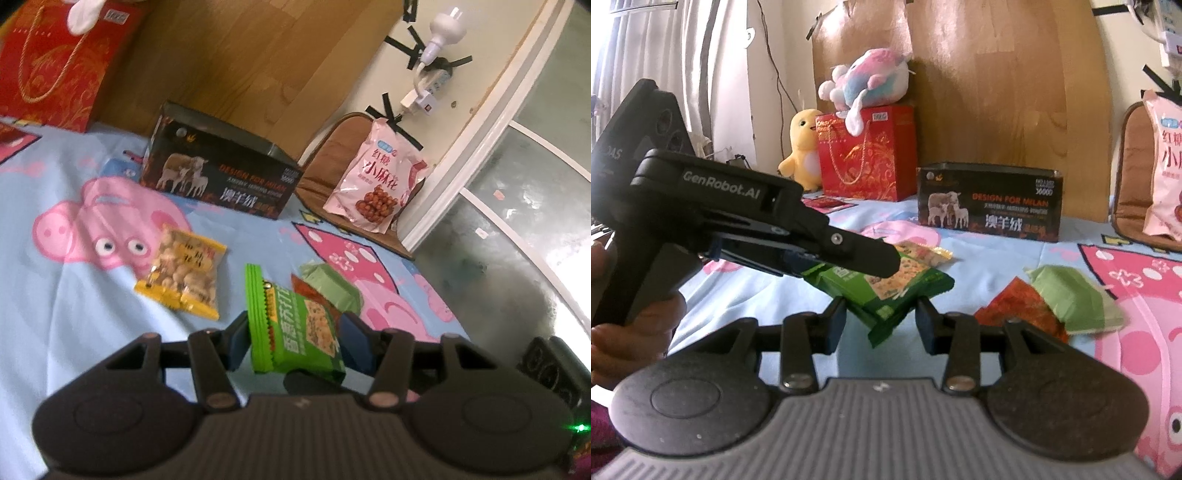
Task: Organize snacks
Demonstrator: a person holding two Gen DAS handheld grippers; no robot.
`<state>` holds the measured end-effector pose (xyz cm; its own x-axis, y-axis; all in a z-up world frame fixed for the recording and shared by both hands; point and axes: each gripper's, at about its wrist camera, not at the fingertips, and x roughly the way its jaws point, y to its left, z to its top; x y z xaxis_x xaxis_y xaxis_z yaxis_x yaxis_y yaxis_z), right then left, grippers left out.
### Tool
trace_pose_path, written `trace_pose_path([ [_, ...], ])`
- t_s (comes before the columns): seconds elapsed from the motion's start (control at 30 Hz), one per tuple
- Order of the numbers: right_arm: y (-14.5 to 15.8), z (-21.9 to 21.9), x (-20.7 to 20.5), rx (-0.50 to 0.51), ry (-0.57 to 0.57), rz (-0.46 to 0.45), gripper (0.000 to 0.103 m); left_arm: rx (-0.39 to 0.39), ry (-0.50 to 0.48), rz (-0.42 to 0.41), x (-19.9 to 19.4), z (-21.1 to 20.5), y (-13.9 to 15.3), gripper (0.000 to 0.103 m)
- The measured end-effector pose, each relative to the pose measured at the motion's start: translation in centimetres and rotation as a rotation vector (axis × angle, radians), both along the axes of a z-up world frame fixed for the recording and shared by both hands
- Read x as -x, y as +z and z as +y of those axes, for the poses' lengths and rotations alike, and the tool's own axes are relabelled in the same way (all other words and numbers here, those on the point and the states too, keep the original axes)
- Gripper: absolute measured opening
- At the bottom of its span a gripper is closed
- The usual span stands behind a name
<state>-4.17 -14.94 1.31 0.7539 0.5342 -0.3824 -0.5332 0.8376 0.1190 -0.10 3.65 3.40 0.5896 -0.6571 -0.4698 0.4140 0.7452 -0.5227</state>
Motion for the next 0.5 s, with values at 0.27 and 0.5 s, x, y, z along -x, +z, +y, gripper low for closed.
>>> trace_pose_path([
  [0.27, 1.2, -0.5, -1.2, 0.001, -0.035, -0.048, 0.044, -0.019, -0.027, -0.063, -1.4, -1.1, 1.8, 0.051],
  [0.5, 3.2, -1.0, -5.0, 0.013, -0.058, -0.110, 0.044, -0.041, -0.040, -0.150, -5.0, -2.3, 4.3, 0.051],
])
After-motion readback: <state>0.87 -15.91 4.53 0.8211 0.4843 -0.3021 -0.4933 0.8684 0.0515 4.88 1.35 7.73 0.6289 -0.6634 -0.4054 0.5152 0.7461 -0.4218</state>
